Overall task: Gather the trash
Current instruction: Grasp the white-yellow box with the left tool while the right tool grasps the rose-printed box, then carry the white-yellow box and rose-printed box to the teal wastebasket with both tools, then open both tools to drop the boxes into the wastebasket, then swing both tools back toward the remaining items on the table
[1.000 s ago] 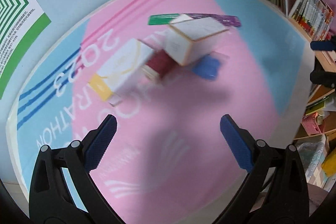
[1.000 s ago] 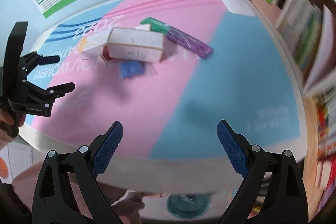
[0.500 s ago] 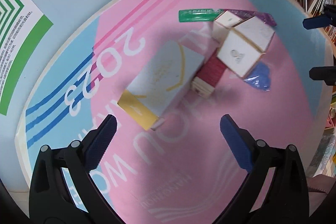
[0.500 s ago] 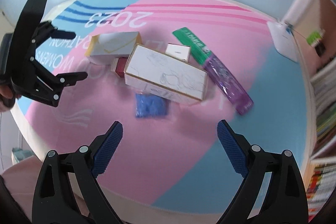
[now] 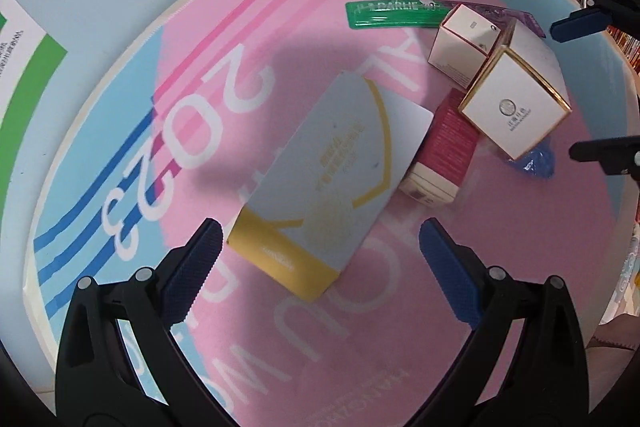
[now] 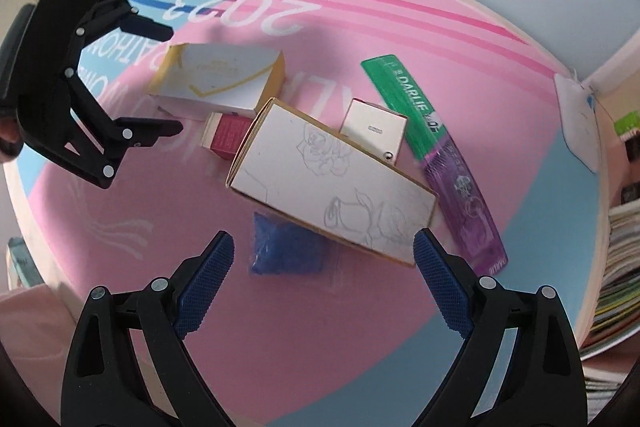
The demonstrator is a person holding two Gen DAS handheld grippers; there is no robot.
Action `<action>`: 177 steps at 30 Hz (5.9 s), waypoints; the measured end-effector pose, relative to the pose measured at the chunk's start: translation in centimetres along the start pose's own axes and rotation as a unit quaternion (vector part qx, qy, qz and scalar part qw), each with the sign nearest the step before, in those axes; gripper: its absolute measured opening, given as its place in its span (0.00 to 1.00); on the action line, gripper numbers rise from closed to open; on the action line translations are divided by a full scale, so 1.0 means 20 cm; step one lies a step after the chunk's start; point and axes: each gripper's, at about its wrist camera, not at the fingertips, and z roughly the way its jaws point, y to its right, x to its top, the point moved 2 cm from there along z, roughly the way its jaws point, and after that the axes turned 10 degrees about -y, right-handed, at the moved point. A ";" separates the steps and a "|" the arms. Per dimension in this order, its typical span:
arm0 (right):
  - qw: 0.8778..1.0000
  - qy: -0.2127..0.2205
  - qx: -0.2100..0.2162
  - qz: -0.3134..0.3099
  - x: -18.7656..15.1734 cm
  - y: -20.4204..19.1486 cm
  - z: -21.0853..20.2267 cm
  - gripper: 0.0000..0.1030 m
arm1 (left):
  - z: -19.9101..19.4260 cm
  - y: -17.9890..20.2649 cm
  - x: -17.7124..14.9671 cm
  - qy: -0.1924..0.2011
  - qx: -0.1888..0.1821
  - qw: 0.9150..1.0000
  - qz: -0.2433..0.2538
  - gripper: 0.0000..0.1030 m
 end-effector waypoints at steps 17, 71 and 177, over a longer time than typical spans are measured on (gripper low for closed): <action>0.997 0.013 -0.045 -0.053 0.15 -0.01 0.09 0.87 | 0.13 -0.02 0.16 -0.009 -0.018 0.999 0.036 0.87; 0.996 0.074 0.045 0.036 0.13 0.16 -0.23 0.48 | -0.12 -0.14 0.13 0.046 0.002 0.998 0.030 0.61; 0.707 0.073 -0.005 0.703 -3.29 -0.56 -0.41 0.92 | -0.34 2.80 -0.71 0.006 -0.087 0.813 0.576 0.94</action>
